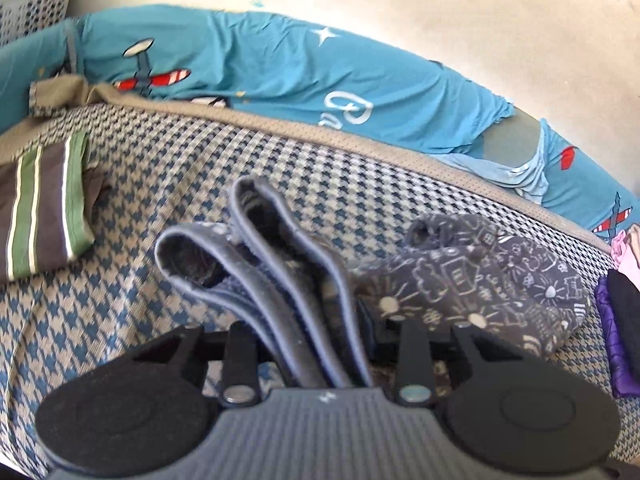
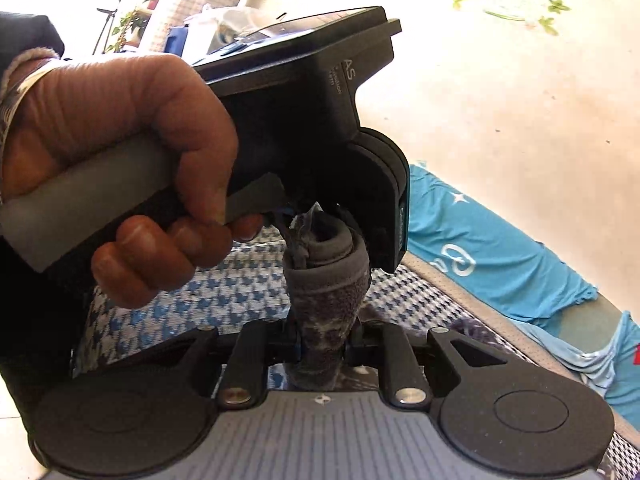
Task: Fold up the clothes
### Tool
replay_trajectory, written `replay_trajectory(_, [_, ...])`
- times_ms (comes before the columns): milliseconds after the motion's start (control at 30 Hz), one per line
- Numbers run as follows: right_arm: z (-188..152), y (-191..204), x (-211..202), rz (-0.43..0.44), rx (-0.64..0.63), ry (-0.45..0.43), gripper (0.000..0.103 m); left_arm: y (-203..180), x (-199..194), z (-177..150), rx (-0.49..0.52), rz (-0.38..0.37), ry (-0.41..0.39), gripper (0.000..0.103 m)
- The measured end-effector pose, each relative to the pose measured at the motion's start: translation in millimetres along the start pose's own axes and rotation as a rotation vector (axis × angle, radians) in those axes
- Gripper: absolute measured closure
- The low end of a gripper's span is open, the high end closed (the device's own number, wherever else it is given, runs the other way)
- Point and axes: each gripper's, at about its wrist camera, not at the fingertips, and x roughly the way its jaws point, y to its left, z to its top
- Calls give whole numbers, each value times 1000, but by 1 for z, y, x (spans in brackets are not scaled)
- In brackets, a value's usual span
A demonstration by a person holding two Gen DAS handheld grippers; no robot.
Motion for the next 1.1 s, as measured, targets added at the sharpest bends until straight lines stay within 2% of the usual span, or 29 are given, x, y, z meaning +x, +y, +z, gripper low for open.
replay_trajectory(433, [-3, -19, -29, -95, 74, -28, 87, -61, 1, 21, 69, -1, -46, 73])
replay_trajectory(800, [-11, -58, -42, -174, 132, -48, 87, -118, 6, 42, 132, -14, -83, 73])
replay_trajectory(1100, [-23, -92, -51, -215, 183, -49, 87, -167, 25, 54, 183, -36, -80, 73])
